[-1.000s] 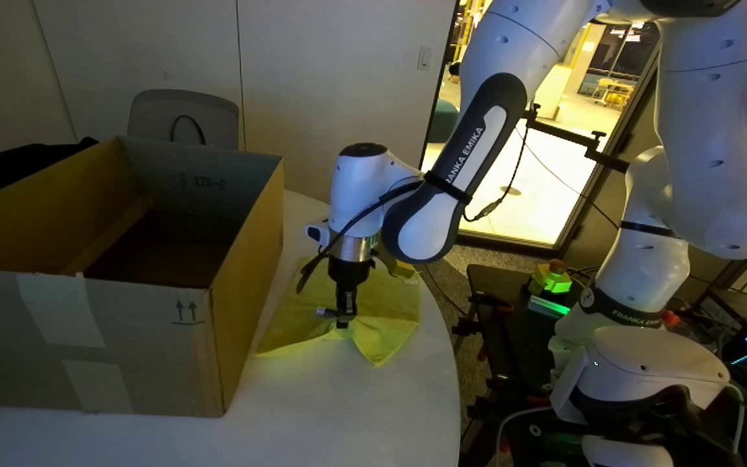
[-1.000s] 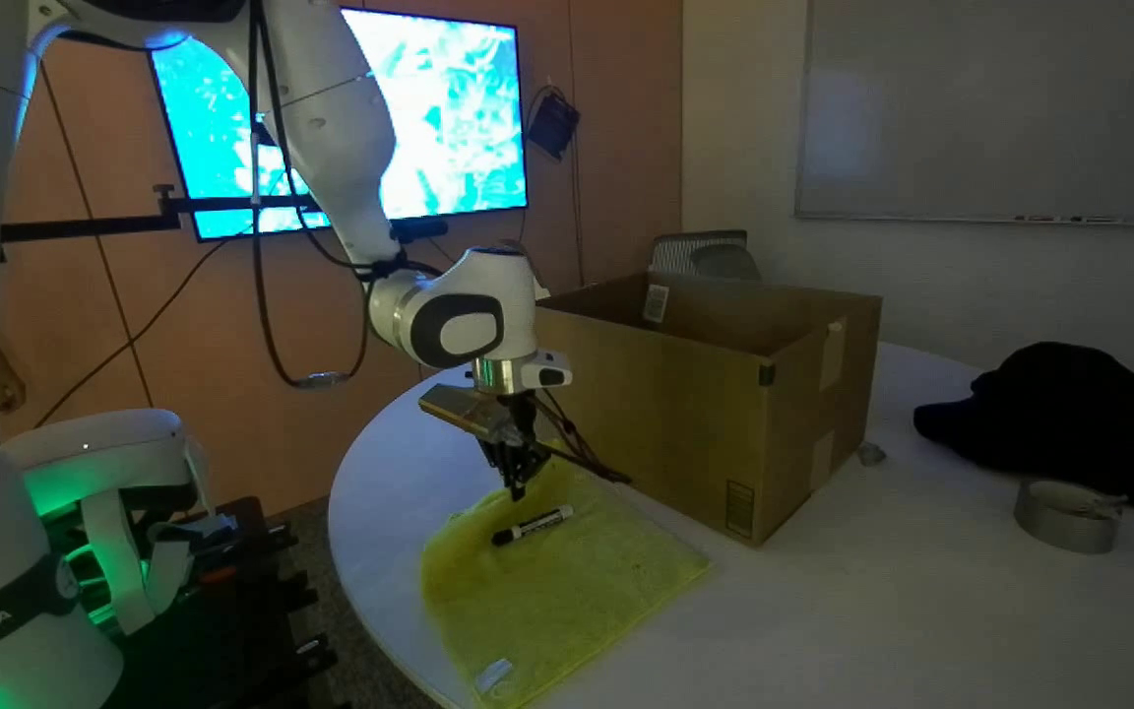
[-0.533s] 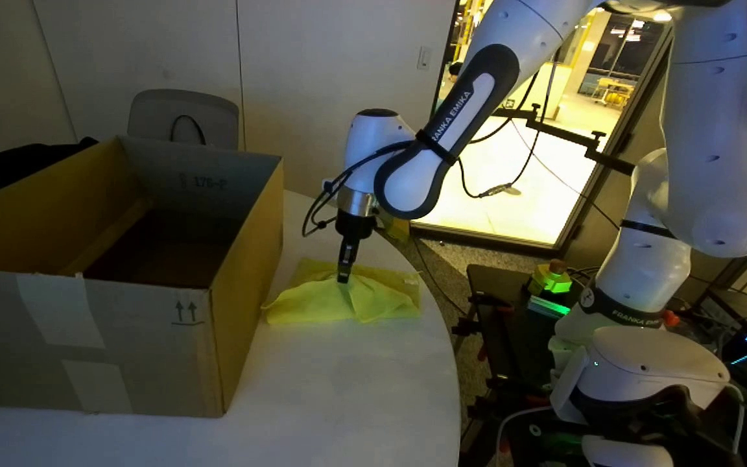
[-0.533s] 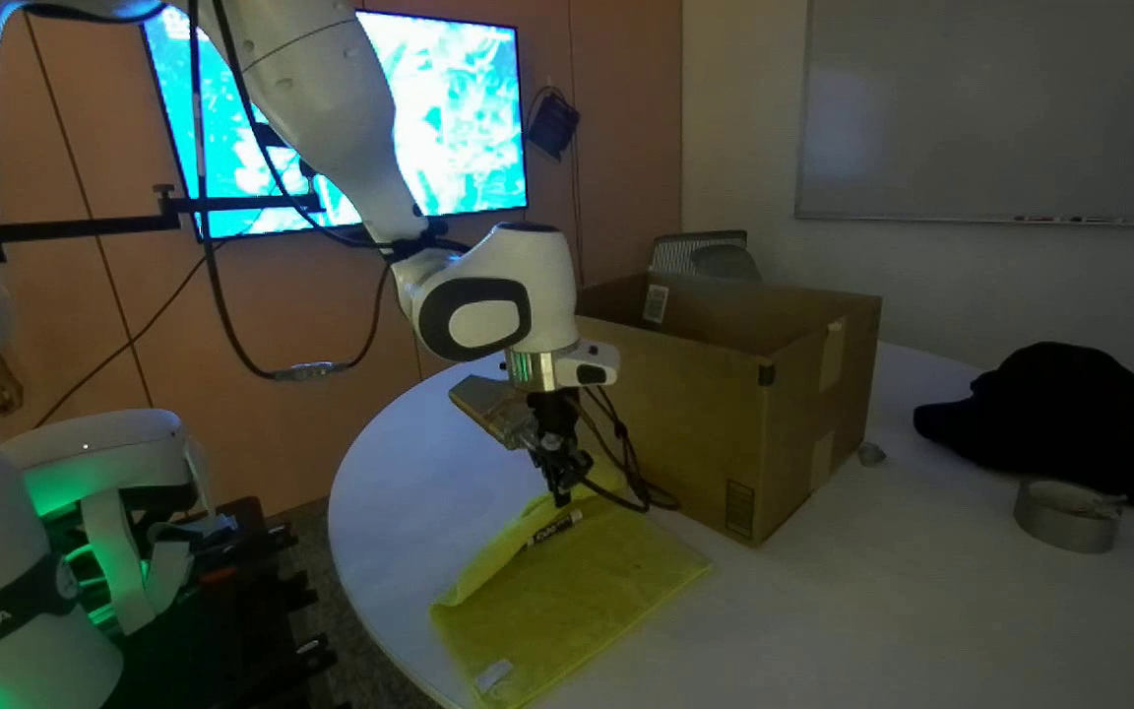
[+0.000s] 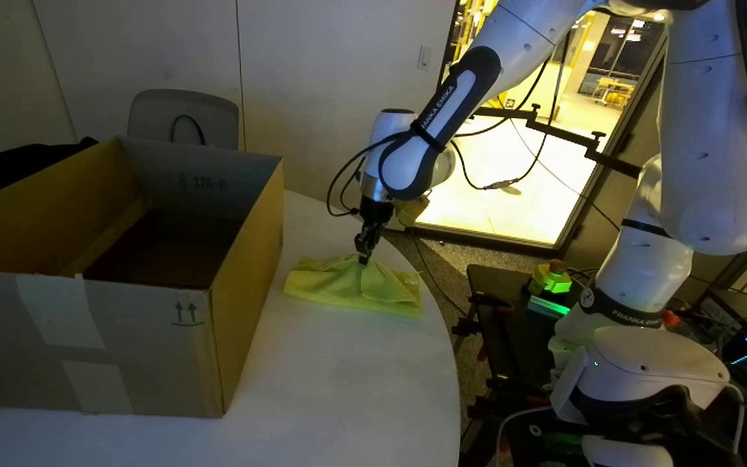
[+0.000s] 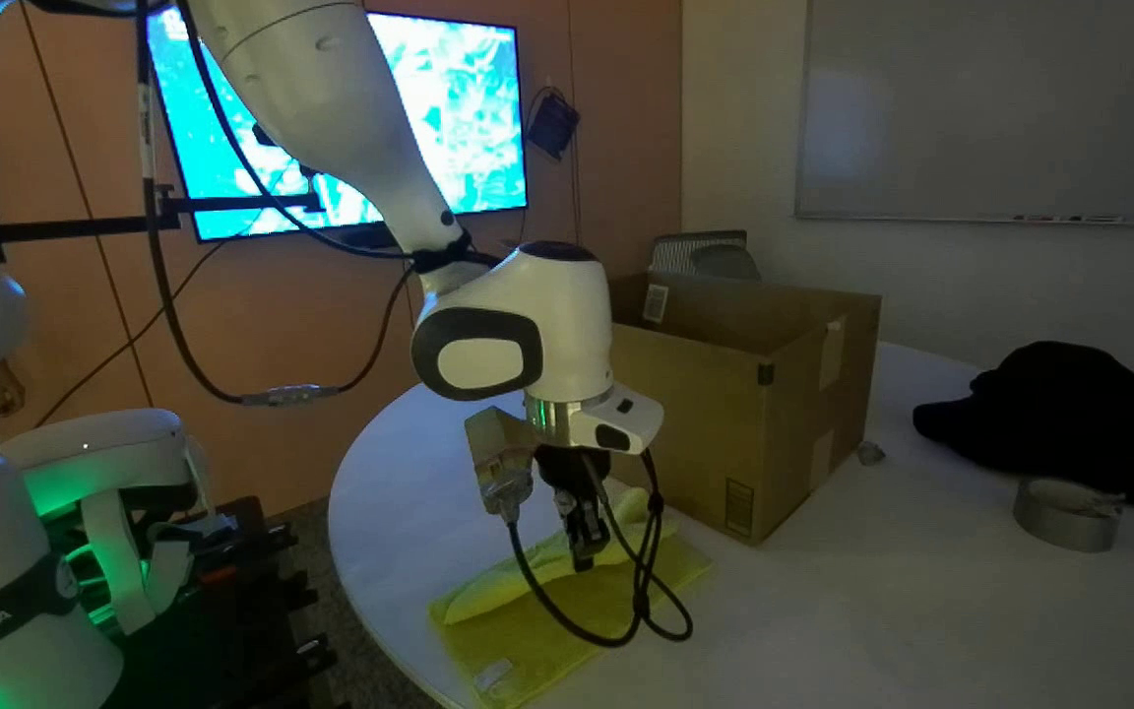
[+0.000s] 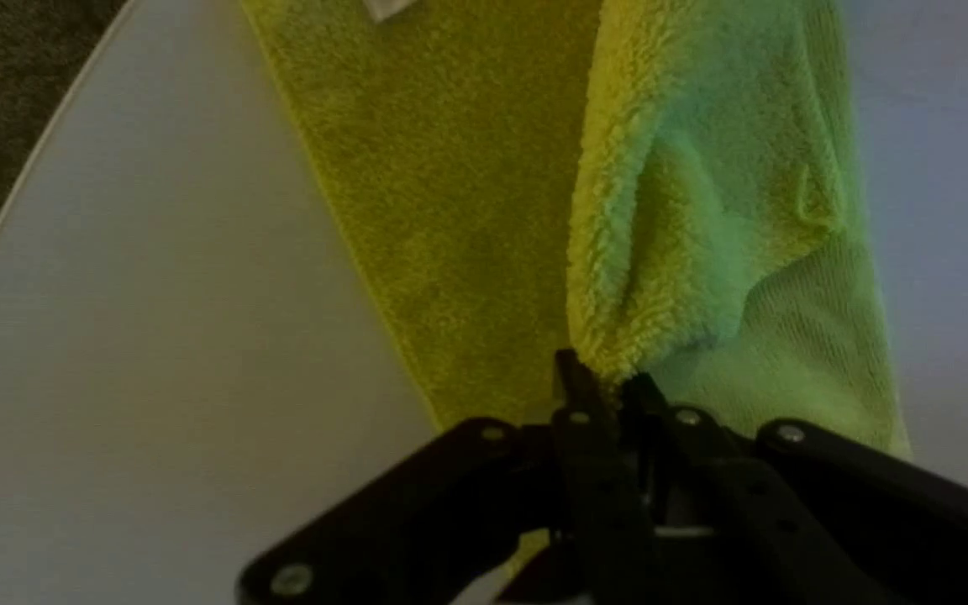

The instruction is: Pick up the pen, put it on the towel, fold the the towel and put it in the box.

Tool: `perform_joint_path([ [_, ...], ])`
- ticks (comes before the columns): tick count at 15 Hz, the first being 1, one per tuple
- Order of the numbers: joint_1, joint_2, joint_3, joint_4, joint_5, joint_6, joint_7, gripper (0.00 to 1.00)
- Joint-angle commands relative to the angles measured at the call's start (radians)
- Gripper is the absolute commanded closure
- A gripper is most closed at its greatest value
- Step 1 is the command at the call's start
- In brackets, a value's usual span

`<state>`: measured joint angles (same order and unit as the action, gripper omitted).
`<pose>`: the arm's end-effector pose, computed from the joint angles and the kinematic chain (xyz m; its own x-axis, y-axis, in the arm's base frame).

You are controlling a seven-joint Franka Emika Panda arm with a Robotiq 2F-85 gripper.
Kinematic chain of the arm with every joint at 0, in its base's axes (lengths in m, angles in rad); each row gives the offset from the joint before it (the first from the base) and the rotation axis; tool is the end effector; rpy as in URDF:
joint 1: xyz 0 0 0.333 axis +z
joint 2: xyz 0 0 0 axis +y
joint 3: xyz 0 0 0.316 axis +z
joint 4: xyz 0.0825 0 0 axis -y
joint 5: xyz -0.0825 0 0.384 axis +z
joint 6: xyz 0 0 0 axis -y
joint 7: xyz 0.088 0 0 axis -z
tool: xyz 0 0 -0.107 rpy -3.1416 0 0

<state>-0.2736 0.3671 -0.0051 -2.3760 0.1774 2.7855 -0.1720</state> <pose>0.4855 -0.1473 0.1730 0.9619 -0.2691 0.0479 -0.2662 -0.9621 -0.0594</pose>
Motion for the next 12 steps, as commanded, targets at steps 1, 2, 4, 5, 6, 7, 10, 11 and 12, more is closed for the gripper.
perform_joint_path([
  [1,-0.007,-0.008,-0.008,-0.013,0.028,-0.005,0.005,0.63],
  [2,-0.013,-0.012,-0.004,-0.019,0.033,-0.005,-0.006,0.57],
  [4,-0.032,-0.036,0.004,-0.040,0.040,-0.010,-0.037,0.41],
  [5,-0.039,-0.048,0.004,-0.053,0.042,-0.007,-0.049,0.34],
  [6,-0.045,-0.063,0.001,-0.068,0.043,-0.002,-0.055,0.25],
  [7,-0.057,-0.077,0.006,-0.082,0.046,-0.008,-0.077,0.19],
  [10,-0.086,-0.104,0.018,-0.119,0.041,-0.038,-0.178,0.00],
  [11,-0.090,-0.108,0.017,-0.132,0.029,-0.048,-0.219,0.00],
  [12,-0.089,-0.109,0.013,-0.143,0.018,-0.057,-0.254,0.00],
])
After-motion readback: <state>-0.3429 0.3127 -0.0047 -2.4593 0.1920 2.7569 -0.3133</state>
